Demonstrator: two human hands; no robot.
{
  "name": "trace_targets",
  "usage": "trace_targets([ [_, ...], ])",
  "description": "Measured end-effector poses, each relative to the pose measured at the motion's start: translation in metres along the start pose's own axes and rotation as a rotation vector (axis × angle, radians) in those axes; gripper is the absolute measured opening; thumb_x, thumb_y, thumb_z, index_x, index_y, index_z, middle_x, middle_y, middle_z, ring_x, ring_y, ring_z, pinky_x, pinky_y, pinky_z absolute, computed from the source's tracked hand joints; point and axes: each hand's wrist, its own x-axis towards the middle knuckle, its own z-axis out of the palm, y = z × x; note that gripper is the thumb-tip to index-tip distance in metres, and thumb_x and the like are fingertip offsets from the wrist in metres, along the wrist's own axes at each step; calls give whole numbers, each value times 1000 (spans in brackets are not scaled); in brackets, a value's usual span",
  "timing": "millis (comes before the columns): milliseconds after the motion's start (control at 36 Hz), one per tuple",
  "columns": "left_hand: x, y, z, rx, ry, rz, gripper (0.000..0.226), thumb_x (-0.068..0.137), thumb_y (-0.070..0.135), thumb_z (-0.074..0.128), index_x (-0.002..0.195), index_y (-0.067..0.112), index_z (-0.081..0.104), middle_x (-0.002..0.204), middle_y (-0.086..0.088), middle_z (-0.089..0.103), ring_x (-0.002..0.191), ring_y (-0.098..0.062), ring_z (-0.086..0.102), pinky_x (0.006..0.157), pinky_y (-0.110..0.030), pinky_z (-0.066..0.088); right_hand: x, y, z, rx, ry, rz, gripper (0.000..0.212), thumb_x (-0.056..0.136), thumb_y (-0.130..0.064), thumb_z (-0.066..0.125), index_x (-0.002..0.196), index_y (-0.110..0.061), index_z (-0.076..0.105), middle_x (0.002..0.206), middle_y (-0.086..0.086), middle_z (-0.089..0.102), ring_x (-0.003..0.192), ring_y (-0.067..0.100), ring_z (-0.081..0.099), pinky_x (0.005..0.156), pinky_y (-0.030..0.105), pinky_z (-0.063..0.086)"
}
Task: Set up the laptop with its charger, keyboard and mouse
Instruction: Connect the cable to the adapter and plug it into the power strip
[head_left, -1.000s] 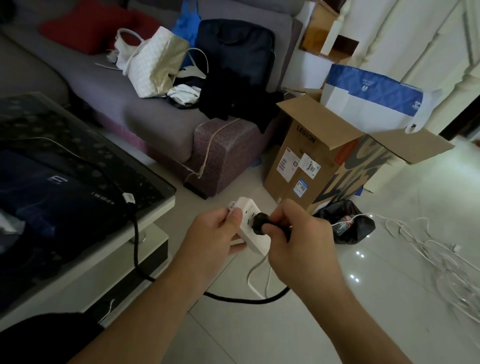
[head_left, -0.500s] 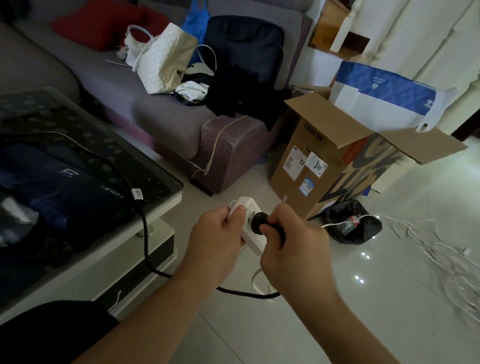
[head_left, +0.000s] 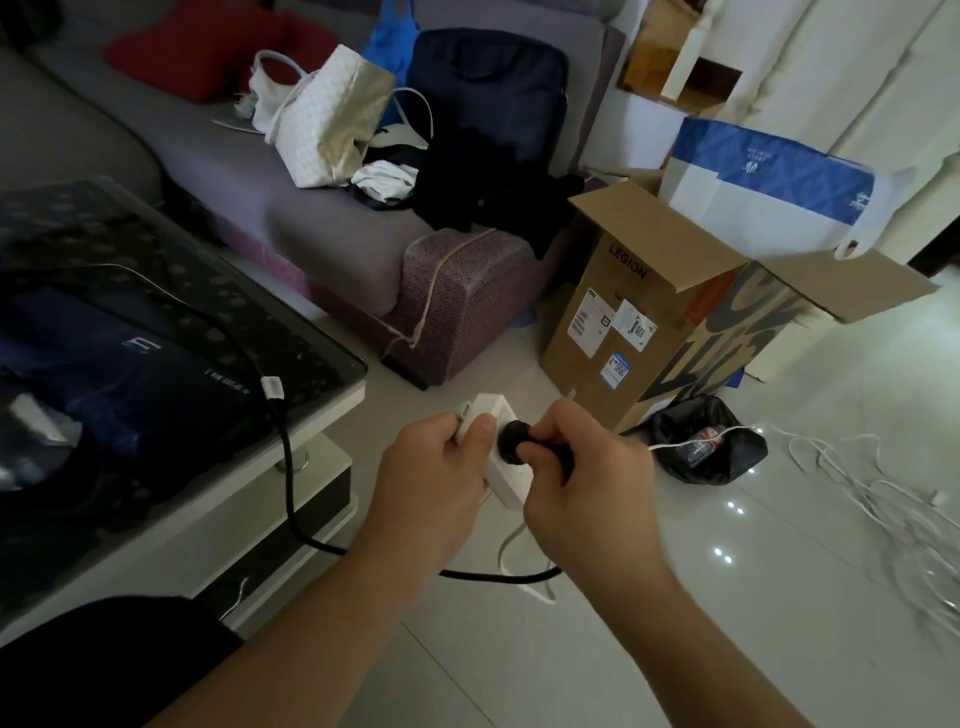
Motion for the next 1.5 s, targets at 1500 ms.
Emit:
trace_targets([
  [1500, 10, 14, -1, 183, -158, -320, 13, 98, 17, 62, 90, 23, 54, 104, -14, 68, 95, -27, 67, 97, -49, 57, 27, 98, 18, 144, 15, 734, 5, 101, -20, 64, 97, -20, 61, 86, 7, 72, 76, 23, 67, 71, 41, 55],
])
